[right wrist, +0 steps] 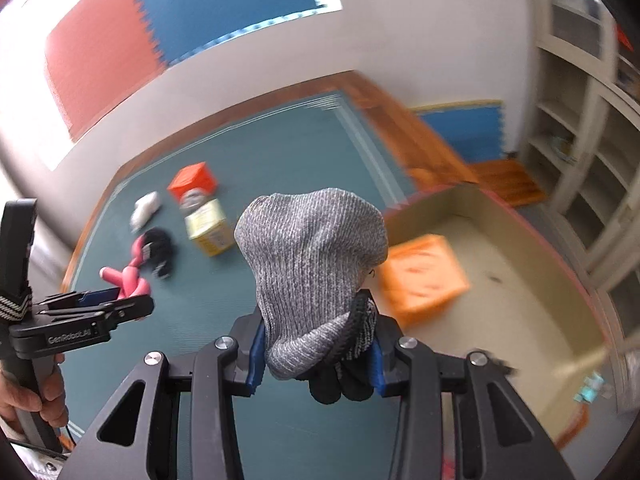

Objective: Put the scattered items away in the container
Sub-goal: 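Carry the pink tube and gray sock into the red tin box, releasing both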

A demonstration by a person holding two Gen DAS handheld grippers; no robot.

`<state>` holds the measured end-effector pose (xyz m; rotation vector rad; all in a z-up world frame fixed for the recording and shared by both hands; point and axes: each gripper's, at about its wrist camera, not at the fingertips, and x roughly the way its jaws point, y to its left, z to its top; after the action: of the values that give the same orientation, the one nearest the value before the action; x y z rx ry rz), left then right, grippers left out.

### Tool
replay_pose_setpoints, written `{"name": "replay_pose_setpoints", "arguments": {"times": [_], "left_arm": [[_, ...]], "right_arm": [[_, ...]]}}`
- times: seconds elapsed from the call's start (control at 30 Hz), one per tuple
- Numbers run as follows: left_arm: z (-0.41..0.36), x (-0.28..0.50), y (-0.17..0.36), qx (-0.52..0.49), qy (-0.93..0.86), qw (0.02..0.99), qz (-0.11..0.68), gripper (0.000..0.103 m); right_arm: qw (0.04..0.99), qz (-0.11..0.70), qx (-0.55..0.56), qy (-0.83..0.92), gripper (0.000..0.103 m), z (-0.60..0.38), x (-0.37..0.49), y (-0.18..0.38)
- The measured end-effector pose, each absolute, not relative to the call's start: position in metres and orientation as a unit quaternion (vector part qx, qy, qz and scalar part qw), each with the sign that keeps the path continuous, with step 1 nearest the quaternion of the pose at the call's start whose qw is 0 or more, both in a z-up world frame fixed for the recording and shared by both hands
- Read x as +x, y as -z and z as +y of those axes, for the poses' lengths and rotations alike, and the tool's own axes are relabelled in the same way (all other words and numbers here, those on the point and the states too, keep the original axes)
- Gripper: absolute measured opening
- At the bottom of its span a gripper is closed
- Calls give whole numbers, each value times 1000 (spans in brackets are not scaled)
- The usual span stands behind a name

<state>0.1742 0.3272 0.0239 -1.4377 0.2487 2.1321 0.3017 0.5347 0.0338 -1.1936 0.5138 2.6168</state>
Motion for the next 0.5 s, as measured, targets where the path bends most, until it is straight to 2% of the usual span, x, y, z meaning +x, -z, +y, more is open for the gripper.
{"name": "replay_pose_setpoints", "arguments": {"times": [0.27,0.5], "left_arm": [[412,211,-37,-511,-775,348,134,60],[474,237,-51,-492,-755,405,156,60]], "right_arm": [[195,198,-389,-878,44,604,356,-37],[228,209,-382,-871,44,634,381,-39]]}}
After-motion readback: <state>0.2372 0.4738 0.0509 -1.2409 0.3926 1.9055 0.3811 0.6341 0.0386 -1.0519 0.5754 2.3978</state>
